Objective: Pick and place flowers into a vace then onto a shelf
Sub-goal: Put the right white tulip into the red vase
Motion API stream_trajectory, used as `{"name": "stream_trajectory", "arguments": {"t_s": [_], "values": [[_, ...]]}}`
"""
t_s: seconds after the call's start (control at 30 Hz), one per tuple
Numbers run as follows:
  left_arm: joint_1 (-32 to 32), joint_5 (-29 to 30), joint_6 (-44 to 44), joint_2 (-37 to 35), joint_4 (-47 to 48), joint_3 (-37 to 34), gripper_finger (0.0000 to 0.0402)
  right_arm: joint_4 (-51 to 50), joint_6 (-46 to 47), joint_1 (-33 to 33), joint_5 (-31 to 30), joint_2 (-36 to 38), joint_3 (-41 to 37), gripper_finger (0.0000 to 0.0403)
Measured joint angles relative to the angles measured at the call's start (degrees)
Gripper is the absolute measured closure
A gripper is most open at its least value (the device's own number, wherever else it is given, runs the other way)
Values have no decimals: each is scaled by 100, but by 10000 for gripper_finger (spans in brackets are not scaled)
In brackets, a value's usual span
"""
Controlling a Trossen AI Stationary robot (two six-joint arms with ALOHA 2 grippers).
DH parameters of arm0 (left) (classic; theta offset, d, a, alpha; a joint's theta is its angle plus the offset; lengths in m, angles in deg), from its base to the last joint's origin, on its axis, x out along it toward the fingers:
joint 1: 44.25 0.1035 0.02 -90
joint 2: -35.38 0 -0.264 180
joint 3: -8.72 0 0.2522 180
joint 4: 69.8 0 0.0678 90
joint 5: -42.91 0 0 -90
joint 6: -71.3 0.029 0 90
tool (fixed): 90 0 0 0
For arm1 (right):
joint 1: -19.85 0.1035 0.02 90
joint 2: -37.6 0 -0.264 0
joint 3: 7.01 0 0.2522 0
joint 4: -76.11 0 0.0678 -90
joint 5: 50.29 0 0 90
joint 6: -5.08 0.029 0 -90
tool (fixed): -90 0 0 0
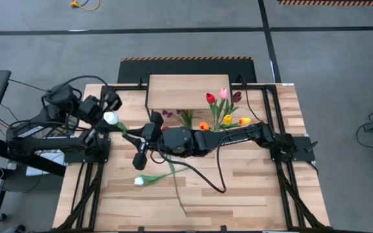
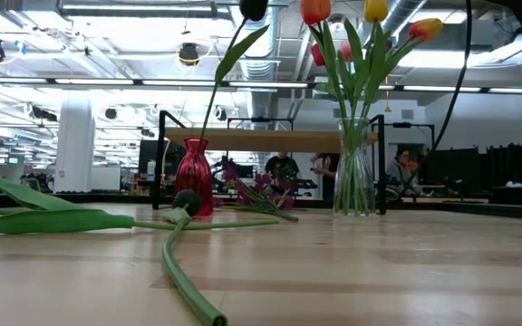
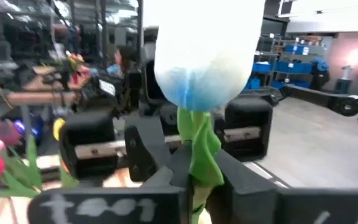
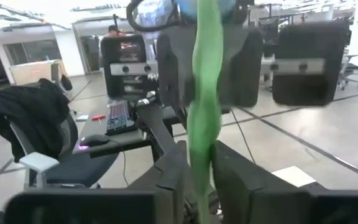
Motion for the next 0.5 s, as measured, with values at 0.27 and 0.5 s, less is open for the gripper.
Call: {"name": "stream_trajectory", "arguments": {"t_s": [0.27, 0.5], "values": [[1, 286, 211, -113, 33, 0, 399, -360, -9, 138, -18, 118, -2, 254], [4, 1667, 971, -282, 752, 2, 400, -959, 77, 368, -203, 436, 0, 215]]}}
